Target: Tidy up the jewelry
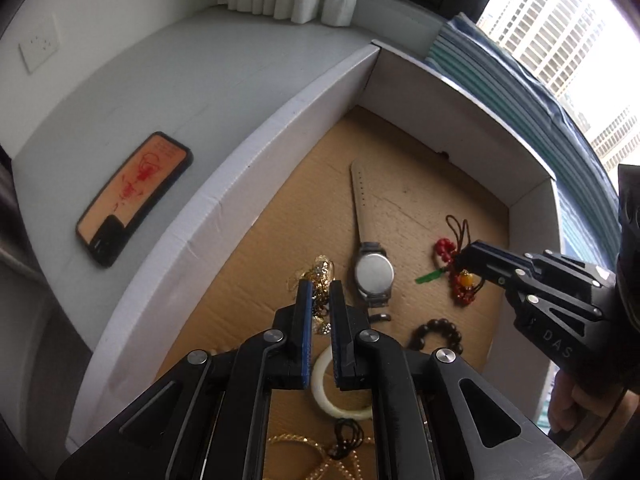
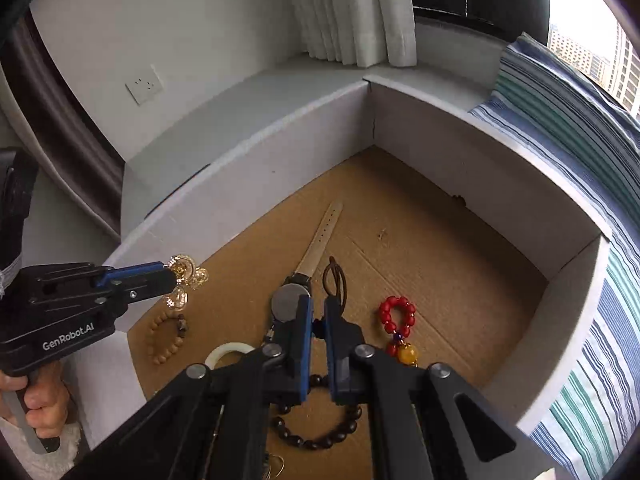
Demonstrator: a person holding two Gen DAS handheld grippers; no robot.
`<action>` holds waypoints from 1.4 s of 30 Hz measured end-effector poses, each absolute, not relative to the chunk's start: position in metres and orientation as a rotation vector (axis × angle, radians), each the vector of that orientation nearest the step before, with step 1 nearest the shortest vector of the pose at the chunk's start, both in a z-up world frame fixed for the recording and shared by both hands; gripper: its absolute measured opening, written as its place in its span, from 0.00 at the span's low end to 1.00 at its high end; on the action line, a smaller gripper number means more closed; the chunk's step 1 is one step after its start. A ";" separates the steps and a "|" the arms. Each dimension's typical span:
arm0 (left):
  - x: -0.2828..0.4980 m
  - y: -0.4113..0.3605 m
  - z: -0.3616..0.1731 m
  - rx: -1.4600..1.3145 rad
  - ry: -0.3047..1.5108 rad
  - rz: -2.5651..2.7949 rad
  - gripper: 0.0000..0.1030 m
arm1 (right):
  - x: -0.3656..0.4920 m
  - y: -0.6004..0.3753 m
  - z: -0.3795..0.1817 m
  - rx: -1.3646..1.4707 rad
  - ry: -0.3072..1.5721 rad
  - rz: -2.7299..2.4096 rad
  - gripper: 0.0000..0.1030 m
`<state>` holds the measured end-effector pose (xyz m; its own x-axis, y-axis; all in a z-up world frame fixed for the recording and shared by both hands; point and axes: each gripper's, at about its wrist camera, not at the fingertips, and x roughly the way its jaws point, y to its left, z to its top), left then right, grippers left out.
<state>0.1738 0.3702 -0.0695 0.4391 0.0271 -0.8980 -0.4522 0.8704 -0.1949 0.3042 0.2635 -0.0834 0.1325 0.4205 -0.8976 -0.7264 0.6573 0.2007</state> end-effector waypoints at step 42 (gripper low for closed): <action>0.044 0.277 -0.002 -0.195 0.773 0.678 0.96 | 0.194 0.194 0.002 -0.445 0.968 0.764 0.78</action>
